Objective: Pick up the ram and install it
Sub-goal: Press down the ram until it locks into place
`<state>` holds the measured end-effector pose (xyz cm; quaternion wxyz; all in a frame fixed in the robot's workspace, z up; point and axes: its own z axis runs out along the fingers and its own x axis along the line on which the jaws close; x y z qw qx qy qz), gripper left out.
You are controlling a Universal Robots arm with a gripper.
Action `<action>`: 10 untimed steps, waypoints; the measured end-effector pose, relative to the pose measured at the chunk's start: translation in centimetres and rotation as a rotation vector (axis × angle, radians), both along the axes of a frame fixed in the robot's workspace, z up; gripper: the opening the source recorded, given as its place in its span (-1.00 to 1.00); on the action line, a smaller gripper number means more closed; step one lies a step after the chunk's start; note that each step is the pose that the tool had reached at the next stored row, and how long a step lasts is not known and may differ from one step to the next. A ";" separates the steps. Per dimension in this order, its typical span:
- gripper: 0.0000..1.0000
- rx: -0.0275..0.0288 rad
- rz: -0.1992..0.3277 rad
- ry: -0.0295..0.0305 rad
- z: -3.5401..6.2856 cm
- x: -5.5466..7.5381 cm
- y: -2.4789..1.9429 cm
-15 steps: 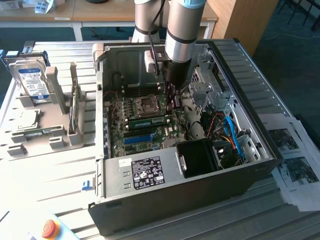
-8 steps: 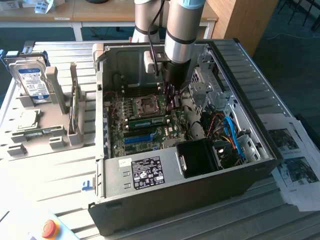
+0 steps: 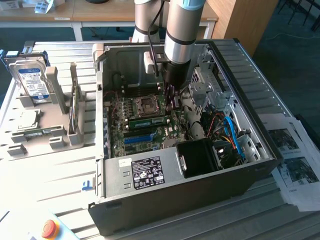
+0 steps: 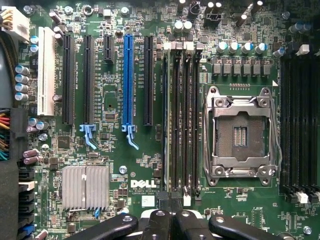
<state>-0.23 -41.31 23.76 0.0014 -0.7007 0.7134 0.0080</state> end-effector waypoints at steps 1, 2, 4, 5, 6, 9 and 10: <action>-0.80 -0.0001 0.000 0.0000 -0.01 0.0 0.03; -0.80 -0.0001 0.000 0.0000 -0.01 0.0 0.05; -0.80 -0.0003 0.000 0.0001 -0.01 0.0 0.06; -0.80 -0.0002 0.000 0.0000 -0.01 0.0 0.06; -0.80 -0.0003 0.000 0.0001 -0.01 0.0 0.06; -0.80 -0.0002 0.000 0.0000 -0.07 0.0 0.08; -0.80 -0.0001 0.000 0.0001 -0.12 0.0 0.08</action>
